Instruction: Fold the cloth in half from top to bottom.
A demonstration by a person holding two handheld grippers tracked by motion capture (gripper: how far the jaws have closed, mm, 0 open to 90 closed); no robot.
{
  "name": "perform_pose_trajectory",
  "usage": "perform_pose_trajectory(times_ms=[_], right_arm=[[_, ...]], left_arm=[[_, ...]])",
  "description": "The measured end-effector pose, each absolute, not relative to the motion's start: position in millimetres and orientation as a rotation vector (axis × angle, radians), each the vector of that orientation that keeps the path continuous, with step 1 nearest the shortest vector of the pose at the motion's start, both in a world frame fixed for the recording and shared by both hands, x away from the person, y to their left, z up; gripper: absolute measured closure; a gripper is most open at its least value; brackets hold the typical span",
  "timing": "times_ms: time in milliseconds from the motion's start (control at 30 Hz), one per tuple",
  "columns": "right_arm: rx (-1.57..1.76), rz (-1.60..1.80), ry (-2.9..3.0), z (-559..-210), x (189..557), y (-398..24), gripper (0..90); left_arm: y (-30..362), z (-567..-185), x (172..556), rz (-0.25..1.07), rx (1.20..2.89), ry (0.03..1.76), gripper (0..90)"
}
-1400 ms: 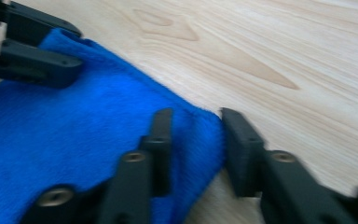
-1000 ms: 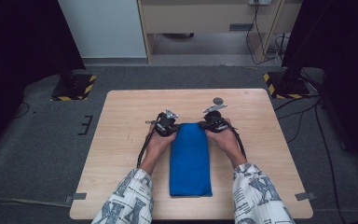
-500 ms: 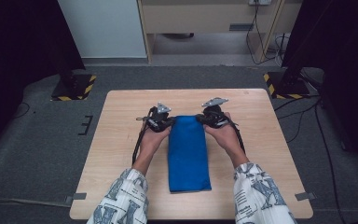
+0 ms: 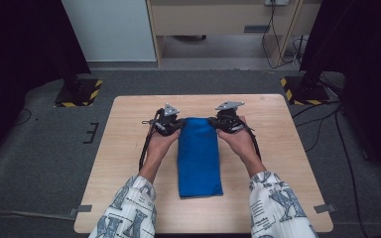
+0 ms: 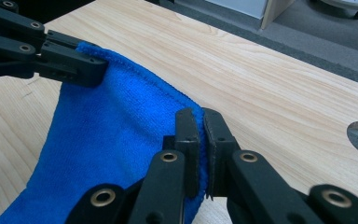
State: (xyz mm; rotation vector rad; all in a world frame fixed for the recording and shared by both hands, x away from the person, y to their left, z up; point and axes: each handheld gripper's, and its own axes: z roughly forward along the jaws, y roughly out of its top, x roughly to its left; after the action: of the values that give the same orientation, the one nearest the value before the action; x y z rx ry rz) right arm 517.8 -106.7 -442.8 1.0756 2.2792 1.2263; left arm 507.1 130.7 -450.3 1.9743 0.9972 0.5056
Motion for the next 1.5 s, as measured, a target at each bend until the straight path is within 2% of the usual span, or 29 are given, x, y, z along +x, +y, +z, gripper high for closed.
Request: perform_pose_trajectory(times_ms=[767, 1500], right_arm=[[1.089, 1.290, 2.193, -430.3, 518.0, -107.4, 86.2], [1.048, 1.284, 2.224, -442.3, 501.7, -108.5, 86.2]], left_arm=[[132.6, -433.7, 512.1, 0.511, 1.927, 0.980, 83.8], [134.0, -444.4, 502.1, 0.498, 1.943, 0.973, 83.8]])
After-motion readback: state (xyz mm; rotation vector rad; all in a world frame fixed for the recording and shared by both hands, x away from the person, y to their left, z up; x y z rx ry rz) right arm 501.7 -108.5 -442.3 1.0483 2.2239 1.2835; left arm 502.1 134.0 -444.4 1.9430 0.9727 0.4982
